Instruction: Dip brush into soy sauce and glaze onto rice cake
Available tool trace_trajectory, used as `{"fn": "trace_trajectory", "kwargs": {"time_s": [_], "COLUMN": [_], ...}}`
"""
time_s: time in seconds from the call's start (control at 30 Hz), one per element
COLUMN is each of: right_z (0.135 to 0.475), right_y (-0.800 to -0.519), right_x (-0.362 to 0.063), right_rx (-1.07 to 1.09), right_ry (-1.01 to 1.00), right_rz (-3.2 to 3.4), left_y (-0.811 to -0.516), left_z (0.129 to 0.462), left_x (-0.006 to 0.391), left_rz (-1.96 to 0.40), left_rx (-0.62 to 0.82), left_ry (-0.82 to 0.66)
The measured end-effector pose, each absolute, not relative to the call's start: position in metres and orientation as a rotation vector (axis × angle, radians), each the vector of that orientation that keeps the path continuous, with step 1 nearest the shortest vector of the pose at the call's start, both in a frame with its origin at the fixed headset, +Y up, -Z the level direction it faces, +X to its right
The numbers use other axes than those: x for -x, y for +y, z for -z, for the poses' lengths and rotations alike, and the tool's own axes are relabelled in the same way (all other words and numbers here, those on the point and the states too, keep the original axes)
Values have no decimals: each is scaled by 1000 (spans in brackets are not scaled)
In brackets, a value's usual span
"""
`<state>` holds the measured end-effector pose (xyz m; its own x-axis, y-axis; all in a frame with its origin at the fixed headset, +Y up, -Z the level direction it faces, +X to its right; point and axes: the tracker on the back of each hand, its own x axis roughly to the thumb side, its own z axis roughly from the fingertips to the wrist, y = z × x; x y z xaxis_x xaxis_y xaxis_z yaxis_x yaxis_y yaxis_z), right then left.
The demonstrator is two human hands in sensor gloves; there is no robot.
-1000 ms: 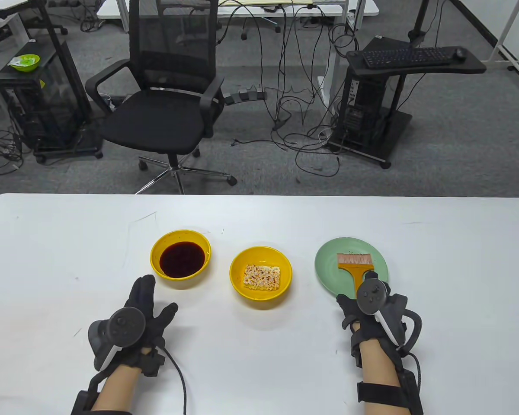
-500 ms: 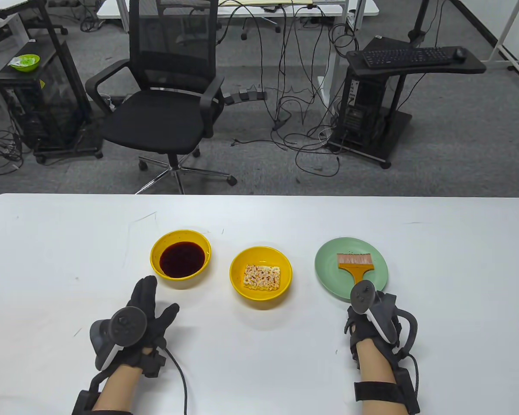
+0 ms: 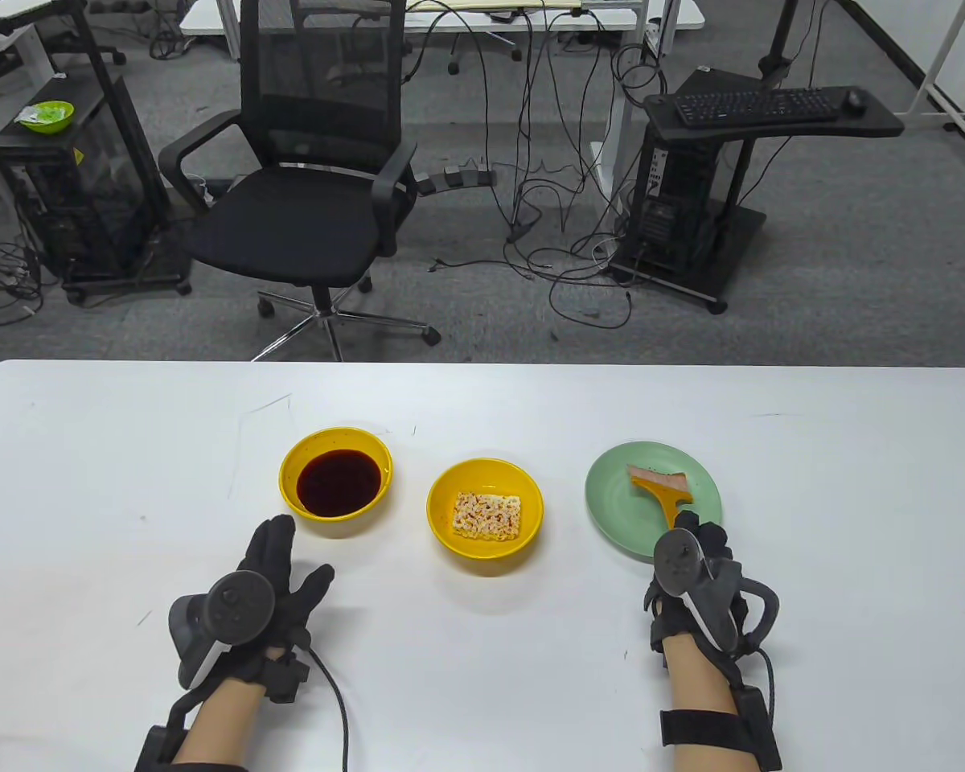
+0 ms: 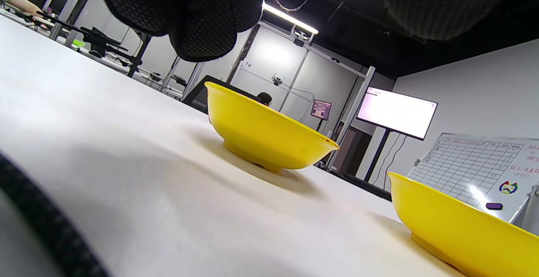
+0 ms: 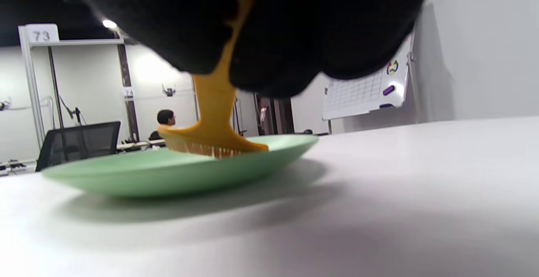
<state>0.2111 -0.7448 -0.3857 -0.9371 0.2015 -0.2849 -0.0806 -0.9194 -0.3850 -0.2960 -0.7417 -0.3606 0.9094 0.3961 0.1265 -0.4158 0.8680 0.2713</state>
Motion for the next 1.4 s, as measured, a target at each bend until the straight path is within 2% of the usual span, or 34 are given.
{"fn": "trace_trajectory", "kwargs": {"time_s": [0.17, 0.33, 0.5, 0.63, 0.9, 0.97, 1.13, 1.27, 1.4], "right_z": [378, 366, 356, 354, 361, 361, 360, 359, 358], "right_y": [-725, -689, -667, -667, -685, -687, -690, -691, -690], "right_x": [-209, -192, -168, -155, -127, -123, -115, -110, -109], "right_rx": [442, 319, 169, 96, 6, -10, -44, -69, -83], "right_ry": [-694, -828, -792, -701, -442, -418, -353, -323, -310], "right_rz": [-2845, -2736, -2528, -2401, -2236, -2233, -2187, -2151, -2119], "left_y": [-742, -741, -727, -705, -669, -666, -661, -663, -667], "left_z": [361, 360, 358, 354, 363, 368, 376, 381, 383], "left_x": [295, 292, 280, 251, 150, 127, 81, 56, 49], "left_rz": [-423, -429, -472, -508, -293, -251, -116, 0, 82], "left_rx": [-299, -311, -350, -463, -436, -396, -410, -448, -512], "left_ry": [-70, -80, -145, -273, -490, -531, -601, -620, -617]}}
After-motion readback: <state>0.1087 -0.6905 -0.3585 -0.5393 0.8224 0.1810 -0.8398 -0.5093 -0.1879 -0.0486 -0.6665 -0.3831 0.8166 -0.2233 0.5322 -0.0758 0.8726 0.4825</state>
